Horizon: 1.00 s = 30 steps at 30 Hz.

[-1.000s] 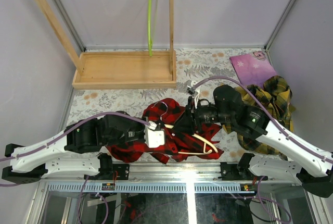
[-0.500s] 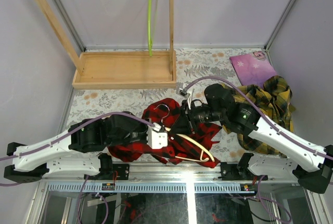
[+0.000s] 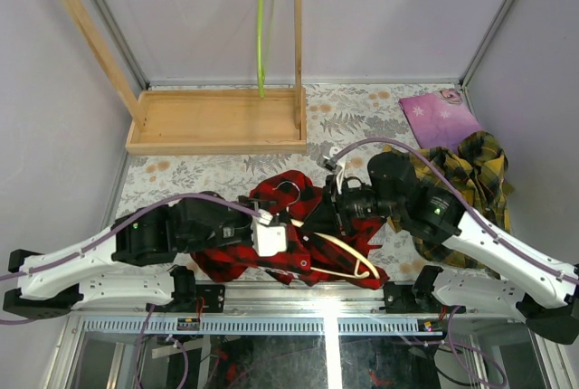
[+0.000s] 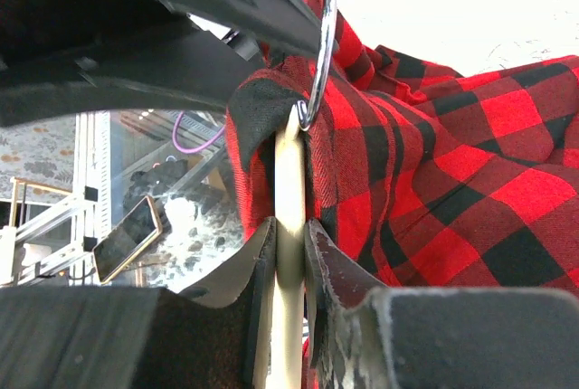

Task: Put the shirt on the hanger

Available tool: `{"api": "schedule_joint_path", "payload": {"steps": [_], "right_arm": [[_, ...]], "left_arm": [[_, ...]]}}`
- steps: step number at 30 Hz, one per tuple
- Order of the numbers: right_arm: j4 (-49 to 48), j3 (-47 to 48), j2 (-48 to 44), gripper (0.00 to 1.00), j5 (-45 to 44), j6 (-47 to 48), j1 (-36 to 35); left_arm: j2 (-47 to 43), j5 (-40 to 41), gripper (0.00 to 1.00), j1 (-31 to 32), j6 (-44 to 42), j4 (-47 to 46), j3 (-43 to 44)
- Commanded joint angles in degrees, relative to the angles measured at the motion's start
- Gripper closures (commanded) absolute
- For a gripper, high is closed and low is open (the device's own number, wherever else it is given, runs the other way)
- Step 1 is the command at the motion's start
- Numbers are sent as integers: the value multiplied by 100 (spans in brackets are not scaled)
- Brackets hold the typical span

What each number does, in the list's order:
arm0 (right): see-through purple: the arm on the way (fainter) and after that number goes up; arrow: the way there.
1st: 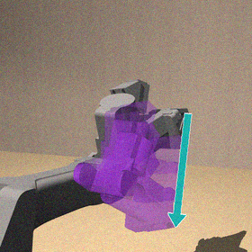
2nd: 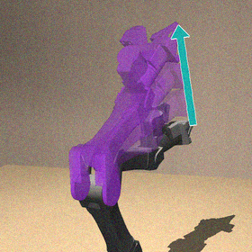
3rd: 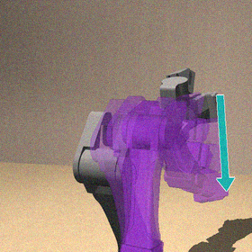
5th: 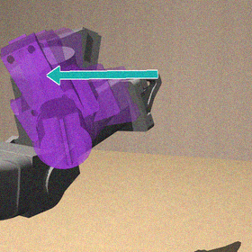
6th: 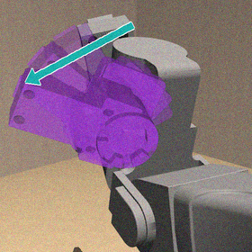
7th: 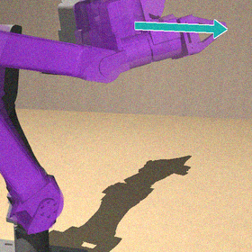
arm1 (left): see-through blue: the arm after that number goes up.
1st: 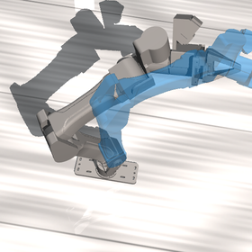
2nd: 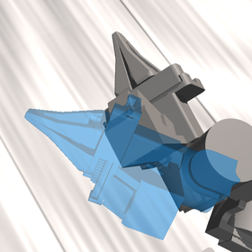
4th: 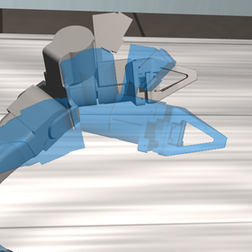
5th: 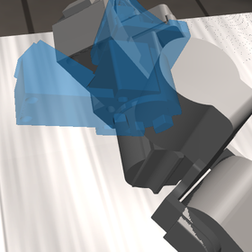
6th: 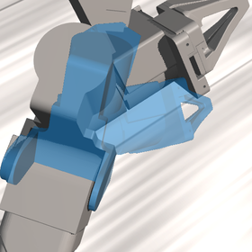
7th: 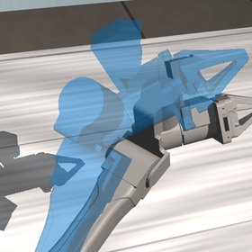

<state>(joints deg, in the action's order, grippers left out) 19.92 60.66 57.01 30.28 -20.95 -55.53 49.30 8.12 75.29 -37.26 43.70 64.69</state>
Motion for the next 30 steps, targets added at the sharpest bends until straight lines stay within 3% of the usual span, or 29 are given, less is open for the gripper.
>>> {"api": "schedule_joint_path", "payload": {"steps": [1, 7, 10, 17, 22, 30], "right_arm": [[-601, -85, -329, 100, -277, -1, -49], [-829, -337, -599, 100, -725, -137, -47], [-957, -480, -803, 100, -1087, -260, -47], [-1236, -763, -1355, 100, -2118, -503, -46], [-1281, -679, -1411, 100, -1909, -356, -46], [-1447, -834, -1409, 100, -1451, -275, -46]], "left_arm": [[-373, -89, 54, 16, 6, -708, 134], [-713, 3, 48, 21, 221, -871, 139], [-821, 81, 39, 17, 409, -889, 155], [-1165, 457, 32, 14, 997, -1318, -65], [-1272, 632, 28, 16, 1126, -1653, -290], [-771, 119, 22, 21, 579, -1183, -569]]}}
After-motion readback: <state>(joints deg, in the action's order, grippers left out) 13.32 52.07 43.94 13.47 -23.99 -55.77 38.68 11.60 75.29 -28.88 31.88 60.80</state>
